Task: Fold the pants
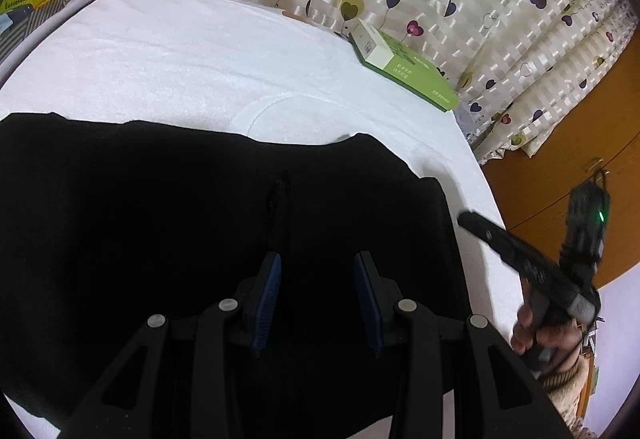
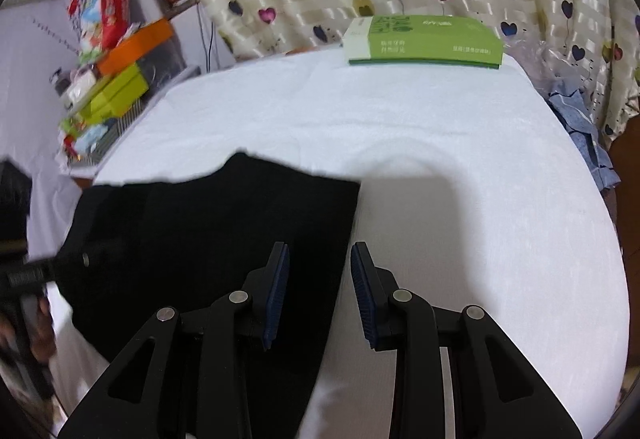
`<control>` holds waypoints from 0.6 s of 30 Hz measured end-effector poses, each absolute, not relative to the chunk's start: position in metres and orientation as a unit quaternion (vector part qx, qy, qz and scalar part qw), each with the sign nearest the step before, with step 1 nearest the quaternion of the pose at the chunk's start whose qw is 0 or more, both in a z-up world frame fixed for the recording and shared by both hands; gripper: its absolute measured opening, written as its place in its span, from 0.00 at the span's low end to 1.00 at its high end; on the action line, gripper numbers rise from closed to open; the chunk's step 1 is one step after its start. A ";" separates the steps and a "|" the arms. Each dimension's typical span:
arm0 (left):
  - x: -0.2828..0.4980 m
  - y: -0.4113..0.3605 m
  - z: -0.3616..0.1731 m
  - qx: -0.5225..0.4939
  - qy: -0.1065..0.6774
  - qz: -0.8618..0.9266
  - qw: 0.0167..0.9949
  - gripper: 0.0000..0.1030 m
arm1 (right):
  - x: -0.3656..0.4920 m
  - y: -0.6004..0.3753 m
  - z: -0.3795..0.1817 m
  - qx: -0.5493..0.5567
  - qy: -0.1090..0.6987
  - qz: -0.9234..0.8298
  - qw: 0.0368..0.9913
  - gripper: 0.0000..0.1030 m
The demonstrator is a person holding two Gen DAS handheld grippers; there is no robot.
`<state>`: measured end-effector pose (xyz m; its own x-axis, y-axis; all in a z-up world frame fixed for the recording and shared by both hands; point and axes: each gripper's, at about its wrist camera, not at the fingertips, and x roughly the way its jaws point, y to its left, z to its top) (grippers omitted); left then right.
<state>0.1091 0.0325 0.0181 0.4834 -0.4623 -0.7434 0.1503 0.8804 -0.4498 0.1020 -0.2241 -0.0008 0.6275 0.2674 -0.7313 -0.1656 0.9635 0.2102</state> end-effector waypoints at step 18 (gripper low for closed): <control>0.090 0.019 0.030 -0.148 0.462 -0.209 0.849 0.46 | 0.043 -0.221 -0.018 0.096 0.427 0.115 0.892 0.33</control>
